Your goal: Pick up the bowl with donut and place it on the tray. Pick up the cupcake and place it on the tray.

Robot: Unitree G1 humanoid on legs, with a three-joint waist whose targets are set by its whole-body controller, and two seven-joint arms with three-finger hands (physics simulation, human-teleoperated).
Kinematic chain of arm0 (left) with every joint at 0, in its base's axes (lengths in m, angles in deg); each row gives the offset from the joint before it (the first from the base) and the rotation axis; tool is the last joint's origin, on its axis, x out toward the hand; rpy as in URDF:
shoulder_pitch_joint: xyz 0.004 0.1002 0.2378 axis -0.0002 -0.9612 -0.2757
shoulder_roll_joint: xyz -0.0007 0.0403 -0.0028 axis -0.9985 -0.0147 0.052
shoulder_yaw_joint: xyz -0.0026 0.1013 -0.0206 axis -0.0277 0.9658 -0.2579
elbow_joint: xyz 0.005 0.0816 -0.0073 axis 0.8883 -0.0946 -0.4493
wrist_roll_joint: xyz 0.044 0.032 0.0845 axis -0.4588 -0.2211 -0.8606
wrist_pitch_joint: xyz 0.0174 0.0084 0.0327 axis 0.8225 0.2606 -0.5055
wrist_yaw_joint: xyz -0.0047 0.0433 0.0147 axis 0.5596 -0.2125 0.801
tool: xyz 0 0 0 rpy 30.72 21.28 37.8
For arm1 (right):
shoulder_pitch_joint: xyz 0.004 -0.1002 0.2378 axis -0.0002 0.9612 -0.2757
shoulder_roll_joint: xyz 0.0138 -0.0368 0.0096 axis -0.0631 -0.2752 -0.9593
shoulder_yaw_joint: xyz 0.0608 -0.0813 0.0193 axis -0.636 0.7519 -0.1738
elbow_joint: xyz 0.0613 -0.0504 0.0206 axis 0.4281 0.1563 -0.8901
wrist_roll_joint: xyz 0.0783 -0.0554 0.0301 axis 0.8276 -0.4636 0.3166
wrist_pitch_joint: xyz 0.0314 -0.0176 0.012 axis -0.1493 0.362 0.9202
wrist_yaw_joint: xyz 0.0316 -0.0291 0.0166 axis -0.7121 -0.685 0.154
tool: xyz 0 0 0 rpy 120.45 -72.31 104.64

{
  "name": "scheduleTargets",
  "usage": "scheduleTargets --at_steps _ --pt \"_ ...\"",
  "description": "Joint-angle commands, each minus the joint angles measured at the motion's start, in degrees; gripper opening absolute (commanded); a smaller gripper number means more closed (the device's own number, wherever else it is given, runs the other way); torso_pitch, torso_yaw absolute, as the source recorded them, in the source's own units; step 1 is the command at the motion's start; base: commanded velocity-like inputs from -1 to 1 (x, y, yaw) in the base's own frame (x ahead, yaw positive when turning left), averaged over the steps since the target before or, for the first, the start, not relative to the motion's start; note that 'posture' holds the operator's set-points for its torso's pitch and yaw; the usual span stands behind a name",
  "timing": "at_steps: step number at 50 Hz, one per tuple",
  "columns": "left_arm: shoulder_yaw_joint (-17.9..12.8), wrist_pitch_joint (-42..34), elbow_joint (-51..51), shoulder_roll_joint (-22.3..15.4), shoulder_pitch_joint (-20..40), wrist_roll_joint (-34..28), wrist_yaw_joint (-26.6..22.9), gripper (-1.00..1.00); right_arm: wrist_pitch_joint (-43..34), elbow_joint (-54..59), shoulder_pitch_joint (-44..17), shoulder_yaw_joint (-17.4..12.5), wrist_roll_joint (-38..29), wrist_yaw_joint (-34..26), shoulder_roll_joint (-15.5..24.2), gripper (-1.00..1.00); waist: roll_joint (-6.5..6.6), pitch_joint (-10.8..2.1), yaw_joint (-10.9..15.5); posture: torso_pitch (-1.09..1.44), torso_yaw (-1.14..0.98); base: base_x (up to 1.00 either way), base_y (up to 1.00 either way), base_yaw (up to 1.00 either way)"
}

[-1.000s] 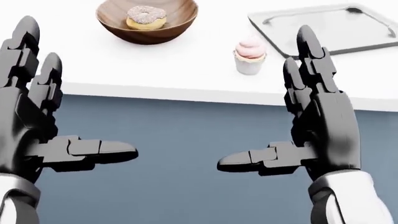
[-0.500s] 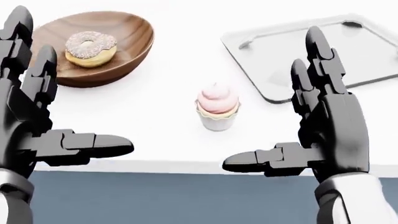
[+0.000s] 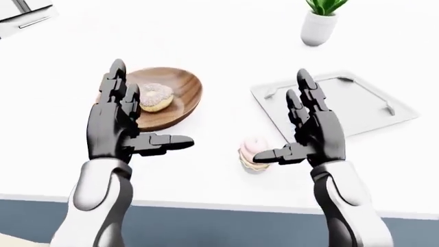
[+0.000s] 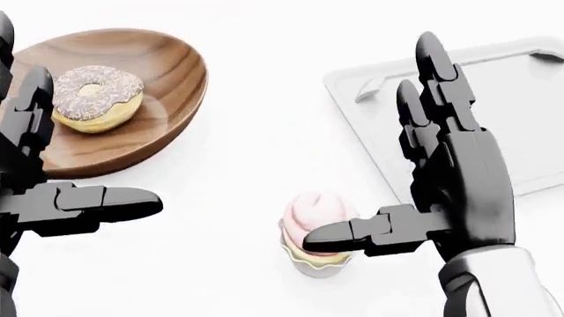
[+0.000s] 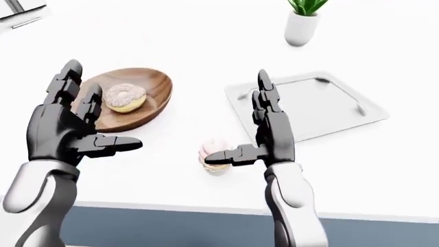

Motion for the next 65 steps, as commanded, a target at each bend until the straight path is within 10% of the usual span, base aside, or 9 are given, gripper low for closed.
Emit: scheduleTargets --at_steps 1,36,65 --pt "-0.1 2.18 1.83 -0.47 1.31 0.93 -0.15 1.0 1.7 -2.02 -1.21 -0.55 -0.29 -0.03 0.27 1.0 0.37 -1.33 -0.08 0.0 0.0 0.0 0.0 0.0" --pt "-2.73 0.97 2.73 -3.04 2.08 5.42 2.18 1.0 -3.81 6.47 -4.33 7.22 -13.33 -14.31 -0.85 1.0 0.81 -0.35 0.15 0.0 0.0 0.0 0.0 0.0" --pt "-3.95 3.18 2.34 -3.58 0.33 7.04 2.58 1.0 6.77 32.85 -12.85 4.43 -22.67 -13.87 -1.82 1.0 0.9 -0.83 0.36 0.0 0.0 0.0 0.0 0.0"
